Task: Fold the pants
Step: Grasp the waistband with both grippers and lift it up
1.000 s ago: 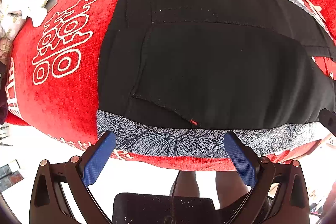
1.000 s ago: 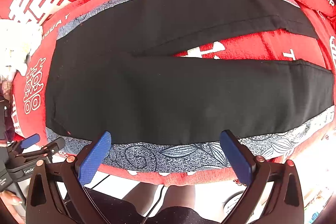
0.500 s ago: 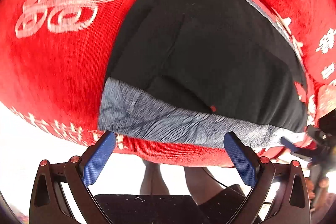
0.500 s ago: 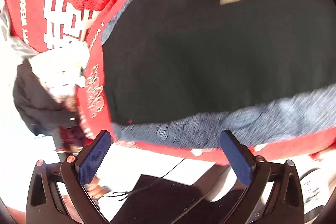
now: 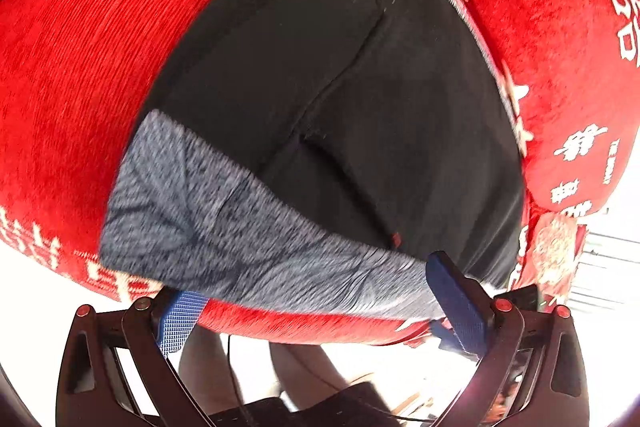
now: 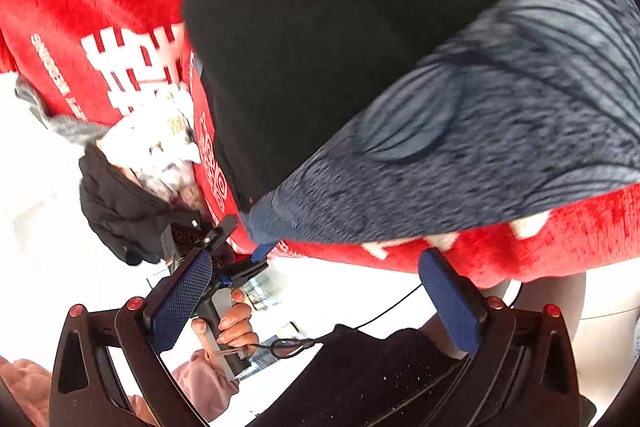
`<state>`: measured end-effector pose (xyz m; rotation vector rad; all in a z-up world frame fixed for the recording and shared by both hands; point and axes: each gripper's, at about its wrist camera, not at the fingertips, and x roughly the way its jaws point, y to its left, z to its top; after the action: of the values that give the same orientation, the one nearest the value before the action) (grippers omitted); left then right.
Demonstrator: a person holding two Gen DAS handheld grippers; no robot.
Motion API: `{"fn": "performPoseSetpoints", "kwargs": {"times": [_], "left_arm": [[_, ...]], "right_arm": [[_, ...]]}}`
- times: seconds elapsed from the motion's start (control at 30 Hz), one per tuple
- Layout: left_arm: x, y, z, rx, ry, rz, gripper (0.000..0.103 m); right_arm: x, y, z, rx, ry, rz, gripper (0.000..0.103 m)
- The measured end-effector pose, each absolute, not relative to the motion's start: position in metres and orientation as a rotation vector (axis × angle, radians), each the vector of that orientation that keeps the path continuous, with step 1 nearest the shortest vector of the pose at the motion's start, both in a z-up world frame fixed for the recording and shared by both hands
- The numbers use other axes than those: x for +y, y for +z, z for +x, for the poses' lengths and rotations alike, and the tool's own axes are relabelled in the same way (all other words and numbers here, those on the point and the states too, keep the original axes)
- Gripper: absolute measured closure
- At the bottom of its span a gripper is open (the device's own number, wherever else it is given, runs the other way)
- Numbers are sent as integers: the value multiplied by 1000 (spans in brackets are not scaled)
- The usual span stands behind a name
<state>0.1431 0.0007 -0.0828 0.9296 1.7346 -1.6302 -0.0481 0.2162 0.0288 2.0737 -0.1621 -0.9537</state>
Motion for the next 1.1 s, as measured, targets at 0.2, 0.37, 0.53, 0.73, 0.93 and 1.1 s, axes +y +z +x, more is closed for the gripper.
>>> {"fn": "performPoseSetpoints", "kwargs": {"times": [0.2,0.37,0.53,0.73,0.93,1.1], "left_arm": [[1,-82,143,1704,-1595,1004,43],[-5,-77,146,1754,-1607,1008,70],[-9,-56,137,1718,-1627,1038,79],[-27,-3,129,1665,-1689,965,80],[-85,53,97,1502,-1812,801,80],[-149,46,55,1333,-1763,792,53]], "right_arm": [[230,28,-61,-344,-960,2008,0],[236,30,-75,-495,-1032,1964,6],[250,33,-84,-476,-1124,2058,95],[210,94,-102,-312,-1142,1919,96],[125,146,-152,-188,-1091,1772,96],[47,137,-188,-32,-1093,1776,95]]}}
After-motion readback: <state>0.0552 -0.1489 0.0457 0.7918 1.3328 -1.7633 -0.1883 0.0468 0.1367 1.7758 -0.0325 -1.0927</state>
